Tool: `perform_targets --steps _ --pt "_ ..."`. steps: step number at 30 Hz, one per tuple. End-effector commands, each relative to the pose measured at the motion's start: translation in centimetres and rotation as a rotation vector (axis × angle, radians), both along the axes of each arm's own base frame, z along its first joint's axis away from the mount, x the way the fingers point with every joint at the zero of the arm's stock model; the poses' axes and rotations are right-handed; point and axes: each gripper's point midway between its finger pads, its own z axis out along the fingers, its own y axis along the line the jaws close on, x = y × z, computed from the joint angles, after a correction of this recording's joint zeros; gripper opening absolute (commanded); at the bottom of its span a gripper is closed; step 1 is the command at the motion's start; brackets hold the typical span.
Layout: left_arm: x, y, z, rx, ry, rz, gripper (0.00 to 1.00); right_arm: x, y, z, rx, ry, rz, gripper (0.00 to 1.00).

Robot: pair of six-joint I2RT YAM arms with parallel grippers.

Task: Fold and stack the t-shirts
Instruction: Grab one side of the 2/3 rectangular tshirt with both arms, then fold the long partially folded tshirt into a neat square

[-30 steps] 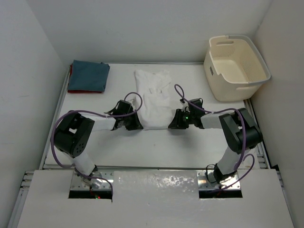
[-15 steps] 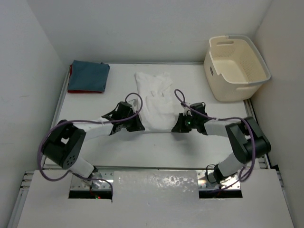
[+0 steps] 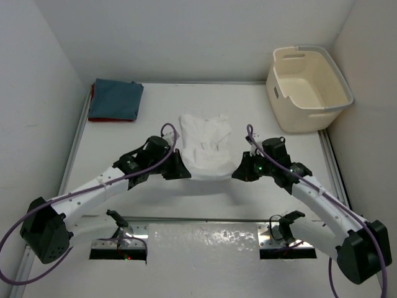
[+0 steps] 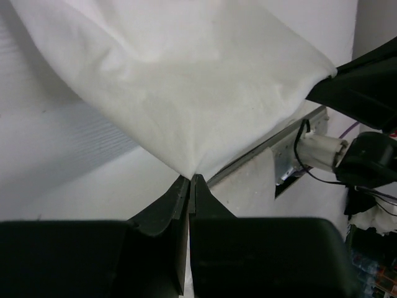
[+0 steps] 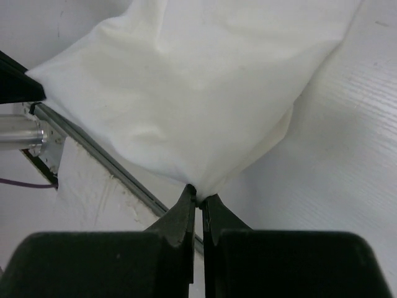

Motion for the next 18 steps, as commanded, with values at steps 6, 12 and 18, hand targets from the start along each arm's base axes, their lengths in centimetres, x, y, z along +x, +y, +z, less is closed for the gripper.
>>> perform_targets --steps 6,12,18 --pt "4.8 -0.8 6.9 0.043 -0.148 0.073 0.00 4.6 -0.1 6.1 -0.056 -0.132 -0.038 0.00" --pt "10.5 0.0 7.4 0.026 -0.181 0.193 0.00 10.5 -0.1 8.0 -0.054 -0.207 -0.099 0.00" --pt "16.1 1.4 8.4 0.052 -0.258 0.249 0.00 15.5 0.3 8.6 -0.020 -0.210 -0.121 0.00"
